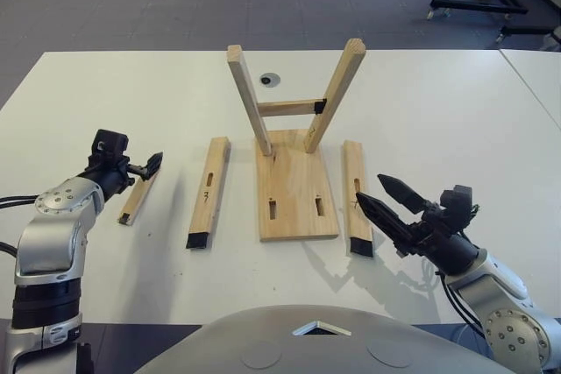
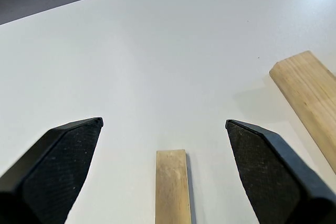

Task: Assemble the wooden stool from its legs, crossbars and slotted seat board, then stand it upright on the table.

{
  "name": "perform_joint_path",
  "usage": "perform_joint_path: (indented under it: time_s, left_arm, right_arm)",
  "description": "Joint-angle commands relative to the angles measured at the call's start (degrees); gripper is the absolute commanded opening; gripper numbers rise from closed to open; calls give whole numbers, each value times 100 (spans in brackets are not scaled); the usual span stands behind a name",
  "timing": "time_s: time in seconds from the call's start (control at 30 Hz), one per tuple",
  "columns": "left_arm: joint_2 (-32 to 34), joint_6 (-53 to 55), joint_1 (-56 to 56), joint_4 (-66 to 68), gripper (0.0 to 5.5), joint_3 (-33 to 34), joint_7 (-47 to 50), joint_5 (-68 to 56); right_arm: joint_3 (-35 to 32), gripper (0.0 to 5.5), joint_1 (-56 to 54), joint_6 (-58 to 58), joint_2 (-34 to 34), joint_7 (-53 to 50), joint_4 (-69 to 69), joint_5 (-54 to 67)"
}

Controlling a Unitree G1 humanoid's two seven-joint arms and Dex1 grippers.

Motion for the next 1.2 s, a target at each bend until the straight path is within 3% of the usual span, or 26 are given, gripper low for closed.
perform_joint_path:
  time_s: [0.03, 0.3, 1.03, 1.2]
  left_arm:
    - [310, 156, -40, 67, 431, -22, -147, 84]
    - [746, 415, 263, 205, 431, 116, -540, 24]
    - [953, 1050, 1688, -686, 431, 443, -843, -147]
    - [715, 1117, 1777, -775, 339, 279, -704, -170]
  right_arm:
    - [200, 536, 141, -145, 127, -128, -126, -127]
    - [345, 536, 302, -297, 179, -209, -203, -127]
    - [426, 536, 543, -375, 82, -453, -520, 48]
    - [532, 536, 475, -388, 106, -534, -531, -4]
